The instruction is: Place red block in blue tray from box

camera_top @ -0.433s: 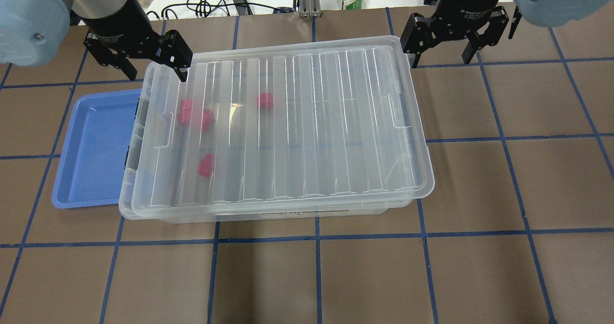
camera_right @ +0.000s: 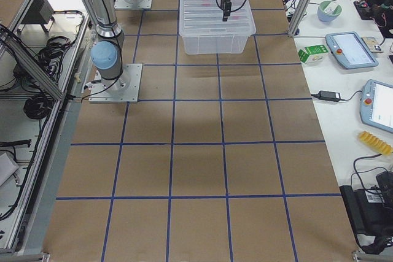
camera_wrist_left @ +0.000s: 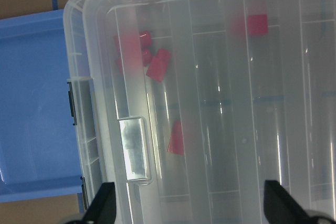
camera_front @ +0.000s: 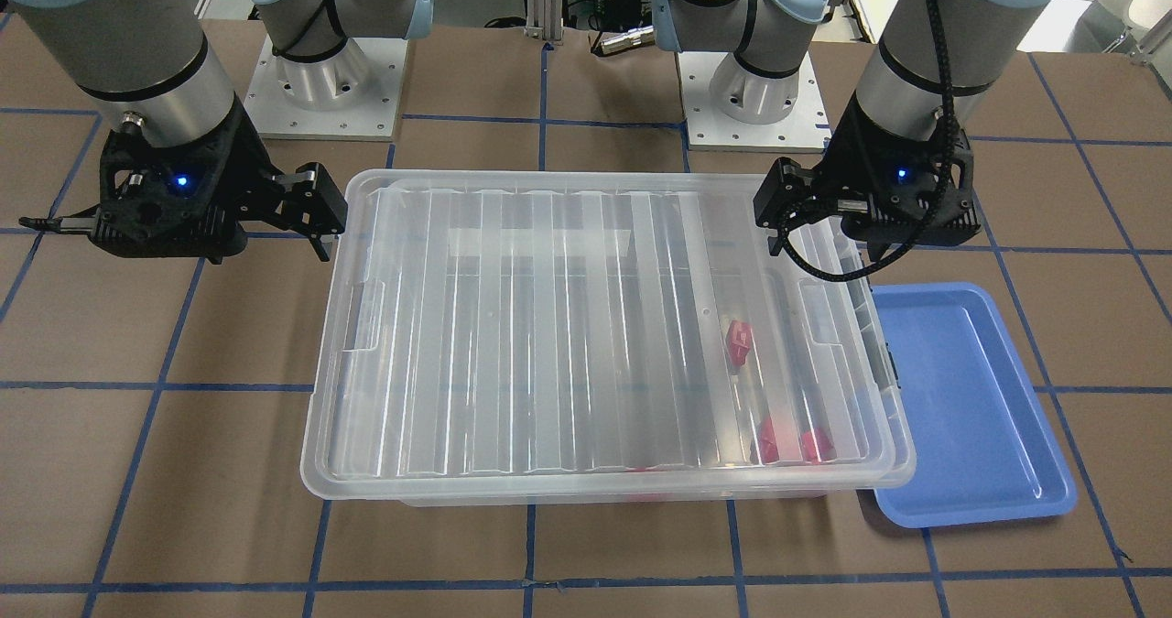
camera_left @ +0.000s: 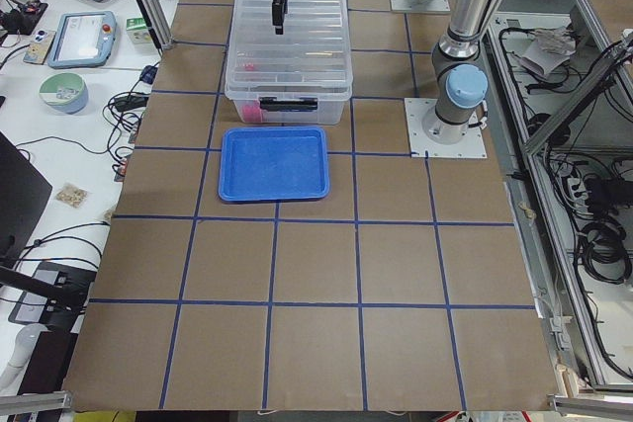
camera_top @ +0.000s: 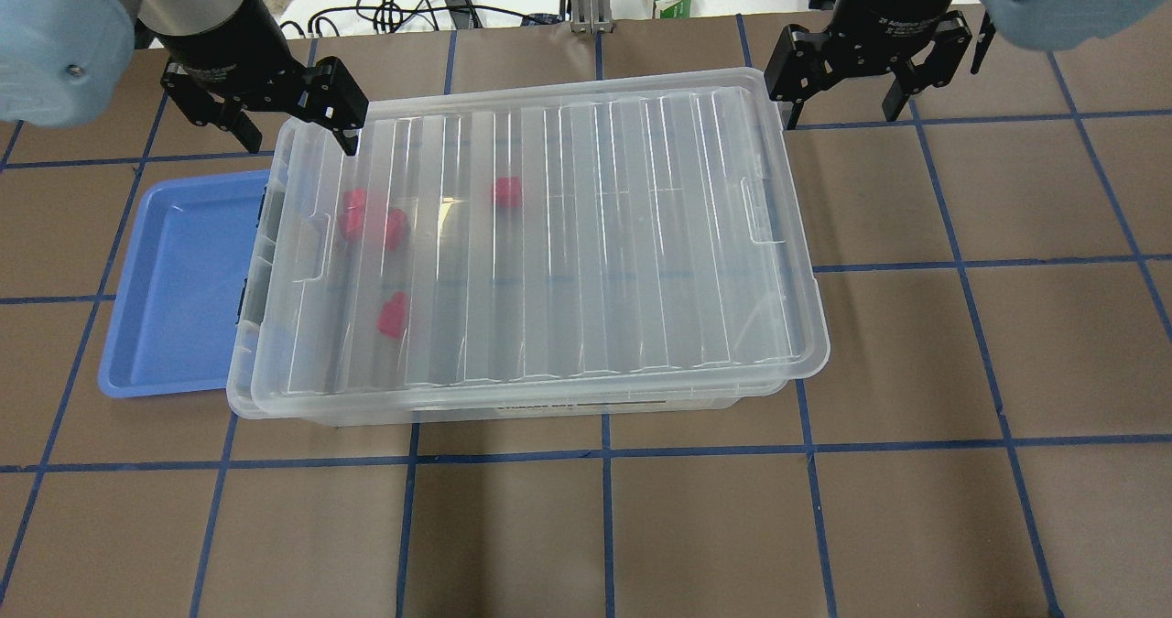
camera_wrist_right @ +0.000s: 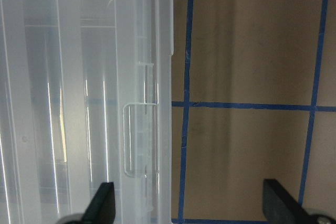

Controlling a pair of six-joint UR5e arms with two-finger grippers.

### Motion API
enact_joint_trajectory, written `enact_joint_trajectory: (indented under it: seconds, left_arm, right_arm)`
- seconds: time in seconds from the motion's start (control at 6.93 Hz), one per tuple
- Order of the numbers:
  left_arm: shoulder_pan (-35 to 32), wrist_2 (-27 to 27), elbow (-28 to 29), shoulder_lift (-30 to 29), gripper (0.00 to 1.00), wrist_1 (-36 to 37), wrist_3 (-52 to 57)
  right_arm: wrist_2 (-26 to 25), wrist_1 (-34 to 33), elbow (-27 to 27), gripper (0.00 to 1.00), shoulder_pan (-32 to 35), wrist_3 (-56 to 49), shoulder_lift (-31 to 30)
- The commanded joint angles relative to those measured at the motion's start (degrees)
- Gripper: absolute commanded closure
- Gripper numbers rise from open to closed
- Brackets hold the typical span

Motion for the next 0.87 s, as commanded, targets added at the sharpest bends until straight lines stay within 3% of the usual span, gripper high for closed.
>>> enact_joint_trajectory:
  seconds: [0.0,0.29,0.43,0.72]
  left_arm:
    - [0.0,0.0,0.0,0.1,0.00,-0.1,0.0]
    - [-0.1,0.0,0.0,-0.2,0.00,0.0,-0.1]
    - [0.0,0.0,0.2,-0.2,0.00,-0.1,-0.1]
    - [0.0,-0.3,0.0,0.3,0.00,-0.2,-0.1]
  right_arm:
    - [0.4,-0.2,0.5,0.00,0.0,-0.1,-0.1]
    - [0.7,-2.4,6.0,0.00,0.3,-0.2,0.6]
    - [0.0,-11.4,10.3,0.00,0.3,-0.8,1.9]
    - [0.1,-16.5,13.9,0.00,0.2,-0.7,3.8]
